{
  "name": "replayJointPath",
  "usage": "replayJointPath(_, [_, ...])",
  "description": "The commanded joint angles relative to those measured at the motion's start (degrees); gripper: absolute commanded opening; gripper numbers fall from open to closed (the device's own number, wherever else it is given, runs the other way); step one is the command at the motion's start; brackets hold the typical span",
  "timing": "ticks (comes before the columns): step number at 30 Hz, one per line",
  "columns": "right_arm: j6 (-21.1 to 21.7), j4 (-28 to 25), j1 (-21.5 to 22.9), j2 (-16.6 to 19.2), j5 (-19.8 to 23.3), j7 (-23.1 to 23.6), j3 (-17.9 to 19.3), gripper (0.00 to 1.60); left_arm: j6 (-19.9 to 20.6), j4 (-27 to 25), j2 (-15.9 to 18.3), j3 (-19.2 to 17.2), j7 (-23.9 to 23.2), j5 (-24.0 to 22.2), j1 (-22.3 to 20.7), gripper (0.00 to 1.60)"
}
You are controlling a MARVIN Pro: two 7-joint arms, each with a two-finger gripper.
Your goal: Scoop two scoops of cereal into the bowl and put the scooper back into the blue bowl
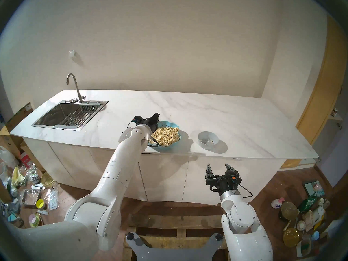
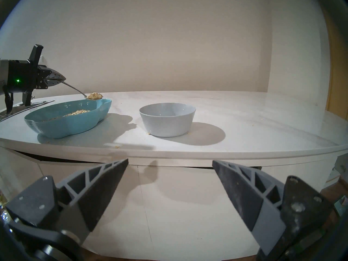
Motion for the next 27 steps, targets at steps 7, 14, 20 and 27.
replayJointPath(7, [-0.24, -1.33, 0.34, -0.05, 0.01, -0.02, -0.01, 1.6, -0.73, 0.39, -2.5, 2.11, -1.21, 0.35, -5.61, 0.0])
replayJointPath(14, [-0.25, -1.32, 0.35, -0.05, 0.01, -0.02, -0.01, 1.6, -1.14, 2.64, -4.42, 3.83, -1.21, 0.74, -7.56, 0.0])
replayJointPath(20, [-0.26, -1.3, 0.36, -0.05, 0.01, -0.02, -0.01, 1.6, -1.64, 4.81, -6.73, 5.54, -1.12, 1.22, -9.01, 0.0])
replayJointPath(27, [-0.26, -1.3, 0.36, -0.05, 0.01, -0.02, -0.01, 1.6, -1.91, 7.43, -9.03, 7.4, -1.27, 1.9, -10.78, 0.0])
